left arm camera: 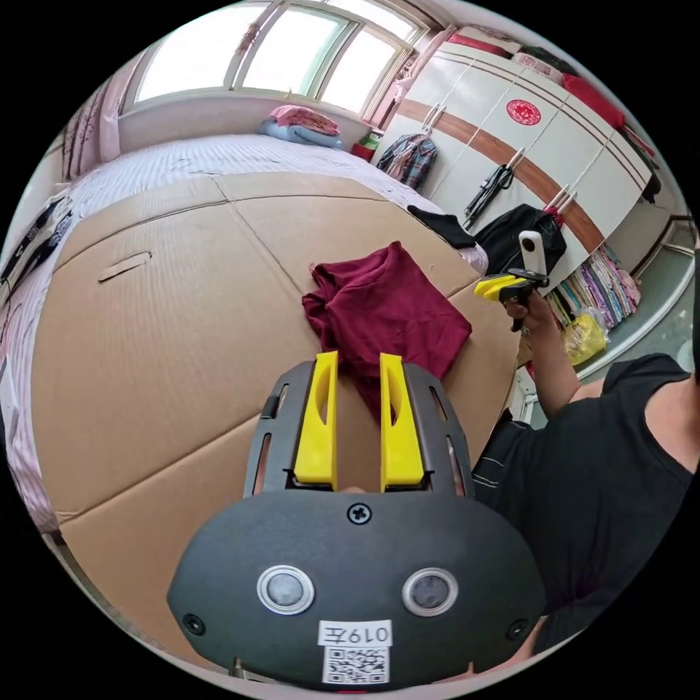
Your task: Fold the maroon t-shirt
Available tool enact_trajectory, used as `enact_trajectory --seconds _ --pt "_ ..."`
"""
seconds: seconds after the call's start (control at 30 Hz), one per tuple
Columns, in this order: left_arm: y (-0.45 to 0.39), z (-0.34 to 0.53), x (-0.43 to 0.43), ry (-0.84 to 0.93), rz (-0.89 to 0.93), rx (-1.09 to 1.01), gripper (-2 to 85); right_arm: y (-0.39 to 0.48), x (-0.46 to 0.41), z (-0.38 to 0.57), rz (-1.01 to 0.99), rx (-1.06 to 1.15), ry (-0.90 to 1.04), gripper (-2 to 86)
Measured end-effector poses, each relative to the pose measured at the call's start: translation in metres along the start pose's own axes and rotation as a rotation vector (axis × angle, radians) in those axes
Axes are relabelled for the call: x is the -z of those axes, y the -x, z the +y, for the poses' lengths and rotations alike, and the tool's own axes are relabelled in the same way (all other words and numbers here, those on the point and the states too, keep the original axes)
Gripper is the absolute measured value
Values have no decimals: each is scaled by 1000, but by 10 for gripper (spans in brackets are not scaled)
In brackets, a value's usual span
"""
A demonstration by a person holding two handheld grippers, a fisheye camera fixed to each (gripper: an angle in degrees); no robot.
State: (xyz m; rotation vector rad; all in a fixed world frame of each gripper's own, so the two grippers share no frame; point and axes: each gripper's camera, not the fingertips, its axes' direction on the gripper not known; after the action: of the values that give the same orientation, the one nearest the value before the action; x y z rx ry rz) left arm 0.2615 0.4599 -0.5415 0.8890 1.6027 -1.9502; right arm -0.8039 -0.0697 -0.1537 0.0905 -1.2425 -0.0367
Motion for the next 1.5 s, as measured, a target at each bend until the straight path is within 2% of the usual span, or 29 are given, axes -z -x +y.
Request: enact_trajectory --seconds 0.13,0.23,0.37,0.47,0.8,0.97,1.2,1.3,1.5 --pt "5 -14 -15 -3 1 29 78 32 -23 -45 56 168 -48 64" --pt "0 -25 -18 -35 -59 16 76 38 -49 -81 105 238 14 62" --pt "-5 -37 -31 -28 -35 -2 68 44 -90 -125 105 324 78 45" --pt "-8 -40 -37 -29 -46 -7 54 50 -122 -151 116 389 152 80" --pt "1 -54 -40 -33 54 3 38 17 -189 -214 56 448 426 98" --pt "-8 -58 -41 -35 12 -27 19 -2 -202 -235 -23 435 512 76" --pt "-26 -65 -31 -75 -18 -103 15 -18 -199 -250 -51 405 473 82" --pt "-26 -70 -29 -75 -13 -102 15 -23 -205 -252 -56 411 518 48" --pt "-25 -81 -29 -56 -38 -73 15 -20 -184 -259 -15 444 440 5"
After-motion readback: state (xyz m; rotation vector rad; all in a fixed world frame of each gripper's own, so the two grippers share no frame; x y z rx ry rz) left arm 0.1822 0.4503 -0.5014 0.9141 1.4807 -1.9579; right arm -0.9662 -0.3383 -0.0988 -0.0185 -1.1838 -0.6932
